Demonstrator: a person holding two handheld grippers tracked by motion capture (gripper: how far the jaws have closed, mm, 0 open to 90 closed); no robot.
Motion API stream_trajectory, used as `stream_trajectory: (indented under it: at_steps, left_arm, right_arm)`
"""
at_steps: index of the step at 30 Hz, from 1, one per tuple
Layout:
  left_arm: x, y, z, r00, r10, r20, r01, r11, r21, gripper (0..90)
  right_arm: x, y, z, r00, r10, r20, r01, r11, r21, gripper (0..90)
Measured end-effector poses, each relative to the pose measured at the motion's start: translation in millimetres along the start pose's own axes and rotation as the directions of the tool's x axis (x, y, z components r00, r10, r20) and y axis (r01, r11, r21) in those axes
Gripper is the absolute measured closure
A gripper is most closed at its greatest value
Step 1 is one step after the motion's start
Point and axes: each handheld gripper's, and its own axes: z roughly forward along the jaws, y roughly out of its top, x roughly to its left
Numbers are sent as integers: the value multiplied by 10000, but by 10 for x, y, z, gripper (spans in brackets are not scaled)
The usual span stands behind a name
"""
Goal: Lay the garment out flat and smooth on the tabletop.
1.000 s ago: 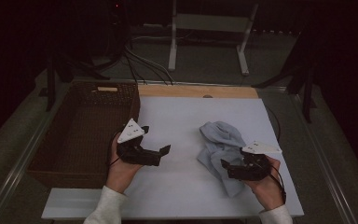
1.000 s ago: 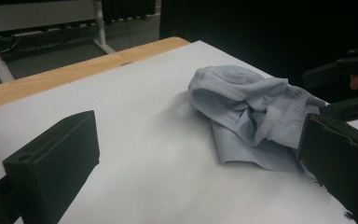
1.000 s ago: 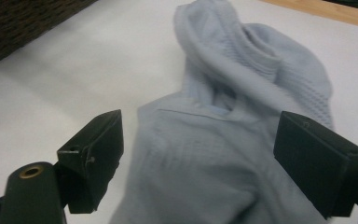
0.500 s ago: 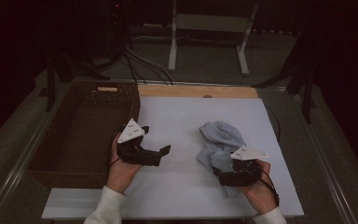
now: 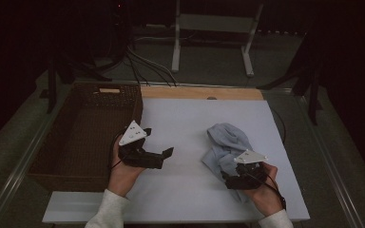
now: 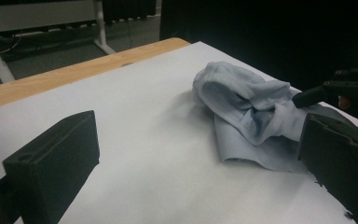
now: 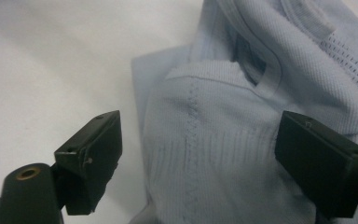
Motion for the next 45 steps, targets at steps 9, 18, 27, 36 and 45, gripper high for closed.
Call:
stream_trajectory:
  at_steps: [9, 18, 27, 36, 45]
  left_arm:
    - [-8, 0, 8, 10000, 8, -2, -8, 10000, 1, 0]
    - [-9, 0, 9, 10000, 14, 9, -14, 10000, -6, 0]
    - [-10, -2, 15, 10000, 29, 20, -29, 10000, 21, 0]
    - [-8, -2, 13, 10000, 21, 14, -21, 10000, 18, 0]
    - [0, 1, 3, 10000, -4, 12, 4, 10000, -6, 0]
  right_arm:
    - [-139, -52, -40, 9985, 84, 544, -88, 9999, 63, 318]
    - [-325, -94, -155, 9937, 708, 873, -678, 9970, -372, 626]
    - [-562, -147, -272, 9757, 1829, 1206, -1745, 9817, -768, 749]
    - [-686, -194, -323, 9636, 2260, 1430, -2148, 9726, -894, 762]
    - [-814, -253, -372, 9437, 2800, 1763, -2652, 9586, -1034, 753]
